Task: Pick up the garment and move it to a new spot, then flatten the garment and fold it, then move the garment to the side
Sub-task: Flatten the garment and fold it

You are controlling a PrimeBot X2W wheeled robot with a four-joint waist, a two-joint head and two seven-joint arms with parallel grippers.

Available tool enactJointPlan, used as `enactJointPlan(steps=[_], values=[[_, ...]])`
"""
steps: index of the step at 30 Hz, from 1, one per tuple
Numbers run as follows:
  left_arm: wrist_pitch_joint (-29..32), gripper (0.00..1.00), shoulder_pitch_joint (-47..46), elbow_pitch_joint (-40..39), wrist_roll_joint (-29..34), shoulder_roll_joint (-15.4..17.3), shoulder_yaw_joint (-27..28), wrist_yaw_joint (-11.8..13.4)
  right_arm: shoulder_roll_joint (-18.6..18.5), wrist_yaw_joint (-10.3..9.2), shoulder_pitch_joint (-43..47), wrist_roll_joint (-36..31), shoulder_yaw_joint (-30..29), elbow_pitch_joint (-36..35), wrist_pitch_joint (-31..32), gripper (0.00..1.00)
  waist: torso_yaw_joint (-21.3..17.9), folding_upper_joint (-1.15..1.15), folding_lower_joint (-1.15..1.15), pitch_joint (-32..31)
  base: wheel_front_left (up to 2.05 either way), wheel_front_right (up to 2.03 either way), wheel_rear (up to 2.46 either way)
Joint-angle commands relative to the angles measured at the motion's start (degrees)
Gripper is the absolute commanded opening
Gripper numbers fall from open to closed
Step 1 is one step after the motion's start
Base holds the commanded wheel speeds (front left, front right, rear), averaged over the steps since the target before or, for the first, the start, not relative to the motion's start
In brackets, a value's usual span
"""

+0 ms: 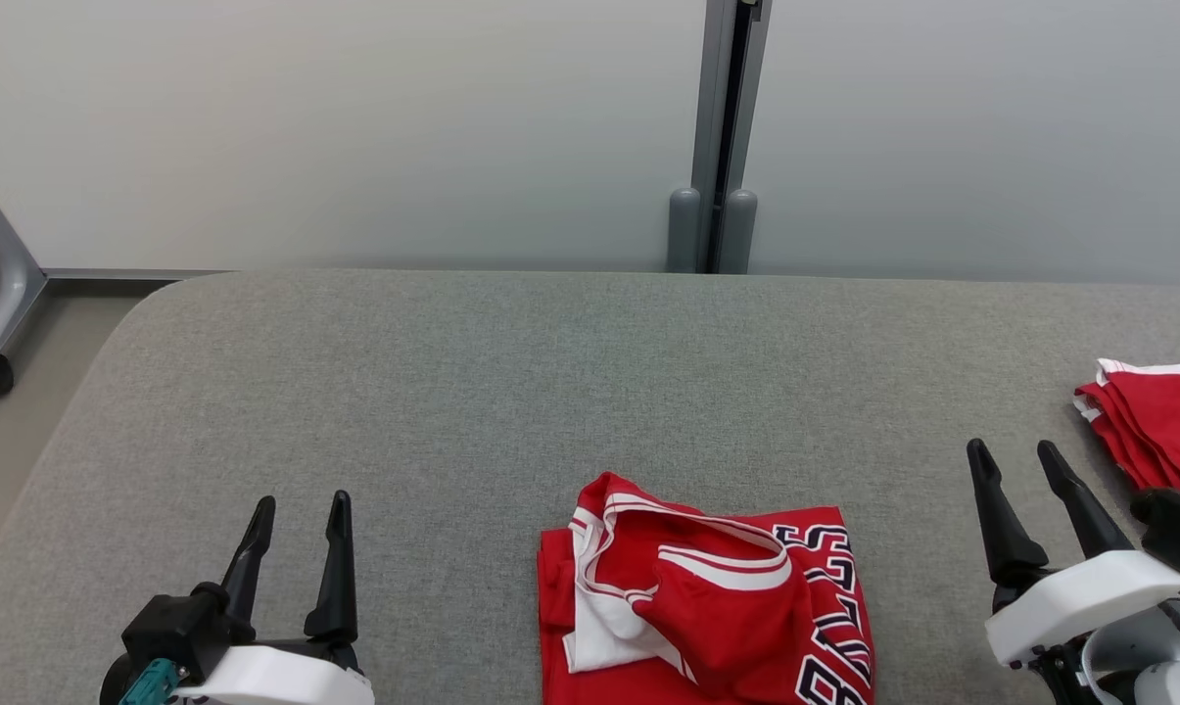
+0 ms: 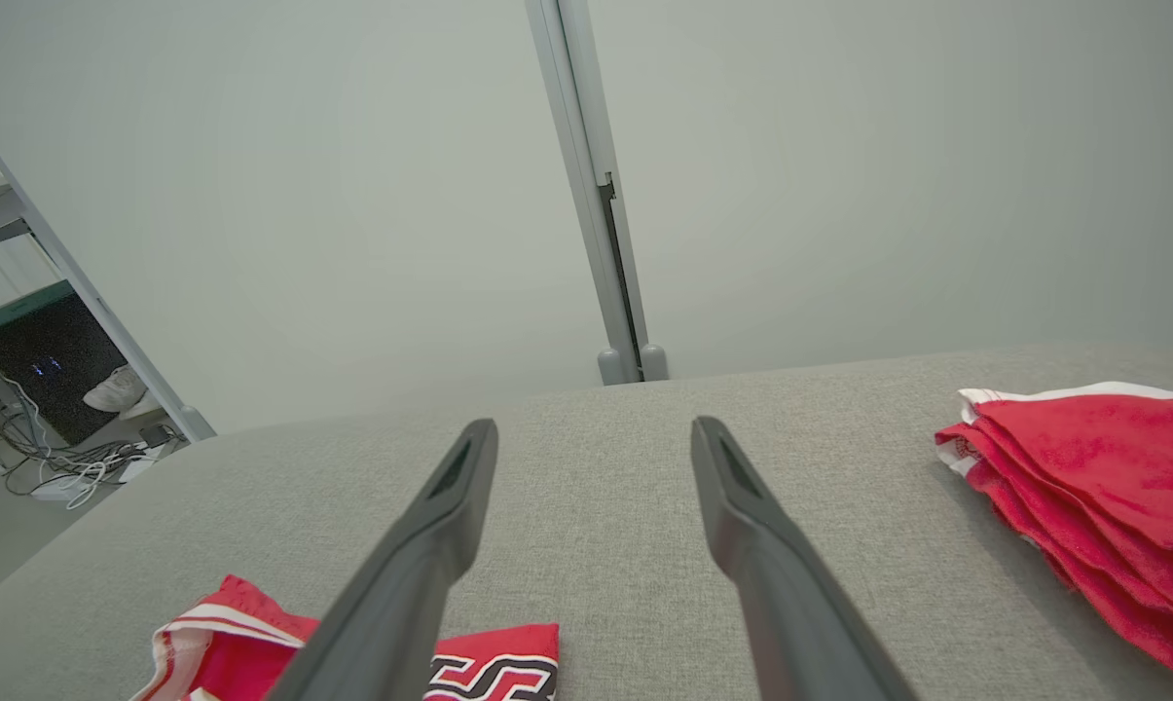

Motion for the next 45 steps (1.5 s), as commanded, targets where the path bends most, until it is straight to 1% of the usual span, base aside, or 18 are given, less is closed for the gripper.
enactJointPlan(steps=[1,3,4,5,6,8,13,16,20,26,27,31,34,39,43,44,45], values=[[-0.08,1.00,0.34,-0.17,0.35,0.19,0.32,-0.21,0.13,0.04,0.22,-0.70,-0.08,0.51,-0.43,1.00,-0.04,0.00,0.00,0.04,0.00,0.00,0.00],[-0.08,1.00,0.18,-0.21,0.47,0.09,0.29,-0.36,0.41,0.04,-0.30,-1.52,0.17,2.01,-0.71,1.00,0.06,0.00,0.00,0.13,0.00,0.00,0.00],[-0.08,1.00,0.02,-0.21,0.61,0.04,0.16,-0.49,0.57,0.04,-0.62,-1.76,0.37,2.81,-0.72,0.80,0.23,0.00,0.00,0.22,0.00,0.00,0.00],[-0.08,1.00,-0.17,-0.21,0.75,0.02,0.03,-0.56,0.80,0.04,-0.99,-1.88,0.65,3.80,-0.67,0.32,0.50,0.00,0.00,0.29,0.00,0.00,0.00],[-0.08,1.00,-0.38,-0.12,0.80,0.03,-0.09,-0.65,1.10,0.04,-1.19,-1.53,1.23,4.94,-0.24,0.00,0.88,0.00,0.00,0.35,0.00,0.00,0.00],[-0.07,1.00,-0.57,0.15,0.97,0.11,-0.16,-0.79,1.06,0.04,-1.48,-1.59,2.43,8.08,1.04,0.00,1.89,0.00,0.00,0.34,0.00,0.00,0.00],[-0.07,1.00,-0.81,0.76,0.93,0.53,-0.07,-0.88,3.13,0.04,-2.52,-0.33,5.35,15.85,3.44,0.00,5.45,0.00,0.00,-0.11,0.00,0.00,0.00],[-0.08,1.00,-0.64,0.90,0.94,0.78,0.07,-0.89,4.30,0.04,-3.12,0.90,8.70,19.06,3.04,0.00,7.42,0.00,0.00,-0.23,0.00,0.00,0.00],[-0.07,1.00,-0.45,0.93,0.99,1.00,-0.15,-0.75,5.71,0.04,-4.26,2.15,15.02,22.30,2.56,0.00,9.89,0.00,0.00,-0.40,0.00,0.00,0.00],[0.05,1.00,-0.59,1.02,0.46,1.33,-0.37,-0.86,6.73,0.04,-6.34,5.40,25.91,24.30,1.70,0.00,12.39,0.00,0.00,-0.42,0.00,0.00,0.00],[0.05,1.00,-0.59,1.02,0.46,1.33,-0.37,-0.86,6.73,0.04,-6.34,5.40,25.91,24.30,1.70,0.00,12.39,0.00,0.00,-0.42,0.00,0.00,0.00],[0.06,1.00,-0.82,1.06,0.26,1.50,-0.48,-0.73,6.97,0.04,-8.08,8.43,31.94,24.50,0.64,0.00,12.98,0.00,0.00,-0.48,0.00,0.00,0.00],[0.05,1.00,-0.73,0.89,0.25,1.66,-0.21,-0.39,6.57,0.04,-9.62,9.63,33.76,23.77,-1.70,0.00,12.57,0.00,0.00,-0.54,0.00,0.00,0.00],[0.02,1.00,0.20,0.12,0.20,1.47,-0.13,0.19,3.56,0.04,-11.75,9.44,33.08,21.01,-6.06,0.00,10.27,0.00,0.00,-0.70,0.00,0.00,0.00],[-0.01,1.00,0.51,-0.47,0.06,1.29,-0.12,0.47,0.21,0.04,-12.44,8.08,29.64,18.07,-8.49,0.00,7.72,0.00,0.00,-0.76,0.00,0.00,0.00],[-0.02,1.00,0.48,-0.63,0.01,1.26,-0.05,0.50,-0.40,0.04,-12.50,7.78,28.47,17.18,-8.94,0.15,7.01,0.00,0.00,-0.76,0.00,0.00,0.00],[-0.02,1.00,0.42,-0.78,-0.04,1.23,-0.03,0.55,-1.11,0.04,-12.55,7.31,27.29,16.22,-9.39,0.75,6.31,0.00,0.00,-0.74,0.00,0.00,0.00]])
